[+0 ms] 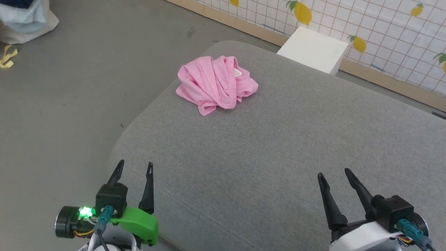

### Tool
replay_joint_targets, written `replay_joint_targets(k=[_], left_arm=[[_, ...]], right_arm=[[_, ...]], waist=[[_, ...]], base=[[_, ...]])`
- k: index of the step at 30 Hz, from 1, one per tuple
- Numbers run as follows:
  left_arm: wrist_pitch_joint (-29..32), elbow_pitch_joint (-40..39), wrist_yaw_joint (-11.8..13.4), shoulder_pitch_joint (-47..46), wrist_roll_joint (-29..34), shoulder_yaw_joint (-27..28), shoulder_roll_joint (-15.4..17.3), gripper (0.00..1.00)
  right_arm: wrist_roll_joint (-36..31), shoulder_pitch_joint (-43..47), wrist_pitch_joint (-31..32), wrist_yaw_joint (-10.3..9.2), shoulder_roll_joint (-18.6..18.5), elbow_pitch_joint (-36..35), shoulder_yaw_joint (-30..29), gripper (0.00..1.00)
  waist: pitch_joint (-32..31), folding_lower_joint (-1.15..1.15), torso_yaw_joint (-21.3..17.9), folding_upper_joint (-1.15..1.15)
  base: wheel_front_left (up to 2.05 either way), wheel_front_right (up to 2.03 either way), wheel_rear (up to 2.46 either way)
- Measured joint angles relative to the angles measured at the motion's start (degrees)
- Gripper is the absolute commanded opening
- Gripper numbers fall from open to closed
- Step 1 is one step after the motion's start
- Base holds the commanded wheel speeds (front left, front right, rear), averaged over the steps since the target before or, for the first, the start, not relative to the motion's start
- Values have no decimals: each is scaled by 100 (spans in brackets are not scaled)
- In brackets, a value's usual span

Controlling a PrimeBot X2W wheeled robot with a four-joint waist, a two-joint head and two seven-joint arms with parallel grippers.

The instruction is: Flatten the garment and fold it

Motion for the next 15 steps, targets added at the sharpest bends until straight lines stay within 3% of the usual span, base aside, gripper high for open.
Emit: replay_joint_targets(k=[15], left_arm=[[-7, -4, 15, -3, -146, -78, 59, 100]], right_arm=[[135, 19, 32, 0, 2, 33, -48, 100]], waist=[[110, 0, -172, 0]], base=[[0, 0, 0]])
